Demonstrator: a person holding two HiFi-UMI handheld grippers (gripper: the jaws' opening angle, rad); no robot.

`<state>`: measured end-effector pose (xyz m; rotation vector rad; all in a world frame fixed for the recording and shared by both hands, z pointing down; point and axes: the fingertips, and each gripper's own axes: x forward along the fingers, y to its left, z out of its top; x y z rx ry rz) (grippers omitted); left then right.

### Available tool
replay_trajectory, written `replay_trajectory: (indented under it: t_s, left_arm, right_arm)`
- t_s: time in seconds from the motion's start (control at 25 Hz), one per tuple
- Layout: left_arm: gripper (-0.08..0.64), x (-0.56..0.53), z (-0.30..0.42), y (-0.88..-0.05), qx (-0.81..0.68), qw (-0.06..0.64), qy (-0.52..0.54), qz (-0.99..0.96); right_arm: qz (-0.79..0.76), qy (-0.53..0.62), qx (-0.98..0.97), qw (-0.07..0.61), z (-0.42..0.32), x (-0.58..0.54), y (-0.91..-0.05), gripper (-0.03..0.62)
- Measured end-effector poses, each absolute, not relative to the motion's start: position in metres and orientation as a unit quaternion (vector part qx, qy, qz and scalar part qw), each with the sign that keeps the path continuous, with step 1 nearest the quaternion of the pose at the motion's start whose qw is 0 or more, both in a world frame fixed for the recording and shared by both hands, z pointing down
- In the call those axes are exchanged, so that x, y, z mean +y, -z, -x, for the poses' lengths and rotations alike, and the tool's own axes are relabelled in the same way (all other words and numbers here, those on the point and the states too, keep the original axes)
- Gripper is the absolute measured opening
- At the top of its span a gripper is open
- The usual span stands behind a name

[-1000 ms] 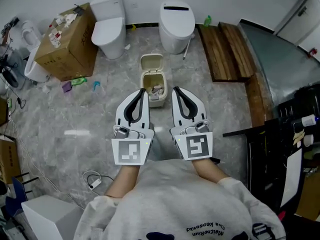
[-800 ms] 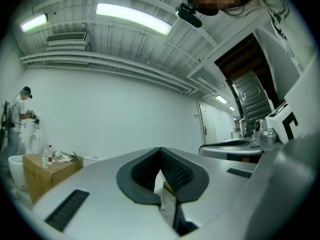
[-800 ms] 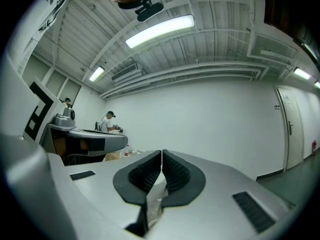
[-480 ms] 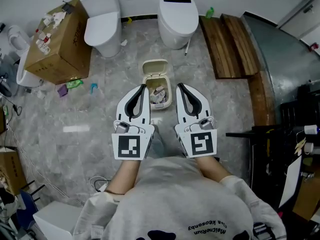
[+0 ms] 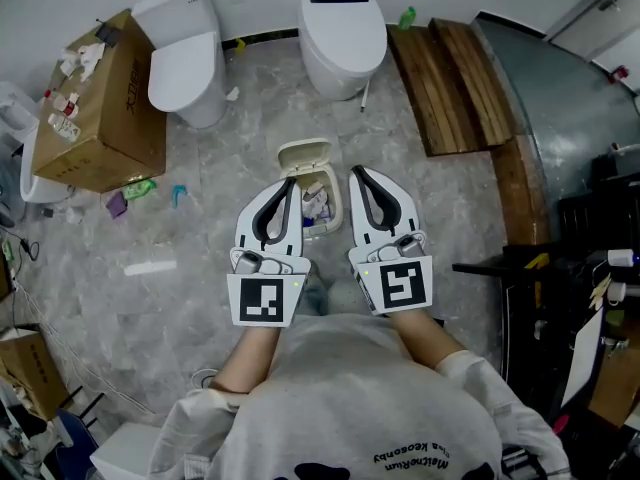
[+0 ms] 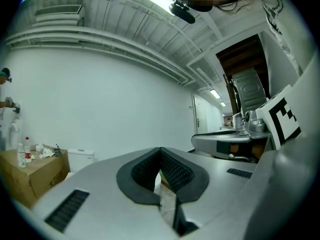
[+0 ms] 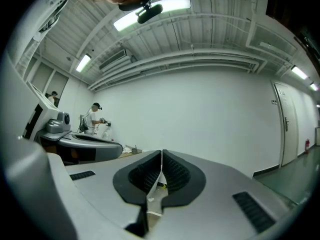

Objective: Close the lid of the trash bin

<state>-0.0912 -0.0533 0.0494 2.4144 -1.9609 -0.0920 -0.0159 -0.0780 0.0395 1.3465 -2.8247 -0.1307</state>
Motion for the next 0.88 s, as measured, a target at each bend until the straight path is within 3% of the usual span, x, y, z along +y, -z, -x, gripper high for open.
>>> replay_trajectory:
  t_s: [0.88]
  left_arm:
    - [0.020, -0.161, 0.101, -0.146, -0.635, 0.040, 0.007, -0.772]
  right_arm:
    - [-0.386, 0.009, -0.922, 0.036, 0.030, -0.185, -0.138, 0.032]
